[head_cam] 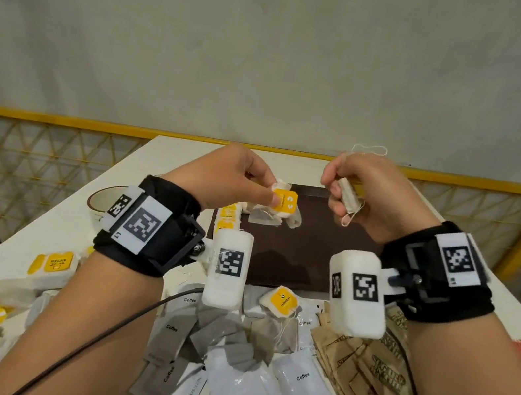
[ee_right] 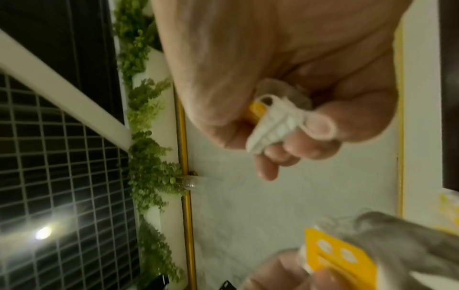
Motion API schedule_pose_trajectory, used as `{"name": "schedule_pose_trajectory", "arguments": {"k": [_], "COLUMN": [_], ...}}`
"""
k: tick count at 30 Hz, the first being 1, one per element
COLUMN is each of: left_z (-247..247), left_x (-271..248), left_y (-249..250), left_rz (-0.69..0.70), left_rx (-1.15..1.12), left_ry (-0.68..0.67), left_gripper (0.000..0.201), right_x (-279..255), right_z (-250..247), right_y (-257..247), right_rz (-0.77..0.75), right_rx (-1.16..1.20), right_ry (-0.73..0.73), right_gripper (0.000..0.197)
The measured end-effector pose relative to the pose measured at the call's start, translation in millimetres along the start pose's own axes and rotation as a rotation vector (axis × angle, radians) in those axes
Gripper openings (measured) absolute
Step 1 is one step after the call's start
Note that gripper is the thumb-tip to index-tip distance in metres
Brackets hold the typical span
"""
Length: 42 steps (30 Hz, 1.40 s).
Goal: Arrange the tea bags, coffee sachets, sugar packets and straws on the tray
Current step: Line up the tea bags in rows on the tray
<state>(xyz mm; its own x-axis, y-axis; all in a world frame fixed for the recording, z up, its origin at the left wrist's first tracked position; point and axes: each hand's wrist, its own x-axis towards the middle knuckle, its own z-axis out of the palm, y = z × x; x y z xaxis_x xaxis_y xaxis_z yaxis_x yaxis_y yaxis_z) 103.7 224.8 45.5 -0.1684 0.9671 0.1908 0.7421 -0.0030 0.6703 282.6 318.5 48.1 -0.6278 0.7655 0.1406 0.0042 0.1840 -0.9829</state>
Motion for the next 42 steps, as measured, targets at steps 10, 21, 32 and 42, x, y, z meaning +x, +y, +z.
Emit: {"name": "schedule_pose_trajectory", "arguments": {"k": [10, 21, 32, 42], "left_z": [0, -1, -4, -1], "left_x": [-2, -4, 6, 11], "left_y": [4, 4, -14, -16], "left_rz": [0.074, 0.105, 0.103, 0.047], "left_rx": [0.02, -0.116, -0.25, -0.384], "left_ry": [-0.003, -0.011, 0.081, 0.302], "left_gripper": [0.003, 0.005, 0.038, 0.027], "right_x": [-5, -10, -3, -7], "right_z": [17, 14, 2, 2], "right_y": [6, 0, 6, 0], "right_rz": [-0.274, -0.287, -0.289, -0.252], "right_rx": [-0.592, -0.713, -0.511, -0.168], "right_ry": [-0.08, -0.108, 0.014, -0.062], "right_gripper": [0.02, 0.023, 0.009, 0.011]}}
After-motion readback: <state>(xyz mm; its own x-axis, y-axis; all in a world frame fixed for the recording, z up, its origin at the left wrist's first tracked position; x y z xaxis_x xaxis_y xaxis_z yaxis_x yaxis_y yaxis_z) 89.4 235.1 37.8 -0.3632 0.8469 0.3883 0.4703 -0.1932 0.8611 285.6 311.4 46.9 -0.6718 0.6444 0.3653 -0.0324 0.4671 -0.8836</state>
